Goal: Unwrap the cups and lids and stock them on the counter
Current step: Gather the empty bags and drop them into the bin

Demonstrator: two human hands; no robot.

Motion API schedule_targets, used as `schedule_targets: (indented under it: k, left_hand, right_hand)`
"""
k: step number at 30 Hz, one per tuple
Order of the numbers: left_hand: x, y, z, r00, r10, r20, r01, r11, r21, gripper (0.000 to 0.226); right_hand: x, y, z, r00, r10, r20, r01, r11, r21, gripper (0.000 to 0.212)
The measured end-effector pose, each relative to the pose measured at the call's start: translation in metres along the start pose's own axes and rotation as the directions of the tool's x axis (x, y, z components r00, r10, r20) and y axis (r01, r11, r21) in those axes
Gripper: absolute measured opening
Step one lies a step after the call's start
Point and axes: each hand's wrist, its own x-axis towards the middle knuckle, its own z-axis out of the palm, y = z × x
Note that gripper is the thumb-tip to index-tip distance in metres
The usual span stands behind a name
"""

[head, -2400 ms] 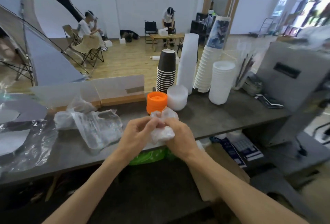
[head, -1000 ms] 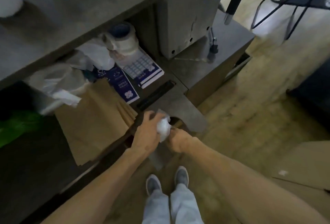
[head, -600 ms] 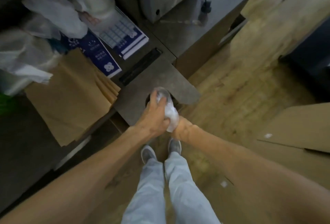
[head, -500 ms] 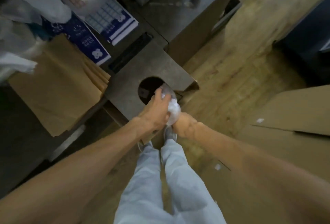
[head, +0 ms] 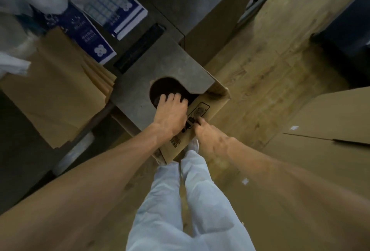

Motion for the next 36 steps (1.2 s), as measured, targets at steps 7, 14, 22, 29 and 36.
schedule_targets:
  k: [7,14,22,29,36]
  left_hand:
    - [-0.038,-0.045,-0.017,0.984,-0.052,-0.171,0.05,0.999,-0.016,0.023]
    - [-0.079,-0.068,-0.026,0.973,-0.202,-0.111,0.19,0.976,-0.109,0.035]
    - [-0.17,-0.146,-0.104,0.859,-0.409,-0.309,0.36,0.911,-0.203,0.032]
    - [-0.358,-0.233,-0.148,0.542,-0.597,-0.592,0.507,0.794,-0.336,0.012]
    - [-0.591,-0.302,-0.131,0.33,-0.732,-0.596,0.652,0.633,-0.417,0.015]
  right_hand:
    - [0.047,-0.041,-0.061,0.99,-0.085,-0.11,0.082,0.996,-0.032,0.034]
    - [0.037,-0.079,-0.097,0.97,-0.131,-0.206,0.111,0.988,-0.105,0.042]
    - [-0.027,-0.209,-0.181,0.699,-0.454,-0.553,0.286,0.886,-0.366,0.017]
    - [-0.078,-0.409,-0.186,0.502,-0.673,-0.543,0.432,0.739,-0.516,0.025]
    - [-0.139,-0.618,-0.131,0.392,-0.772,-0.499,0.556,0.632,-0.54,0.029]
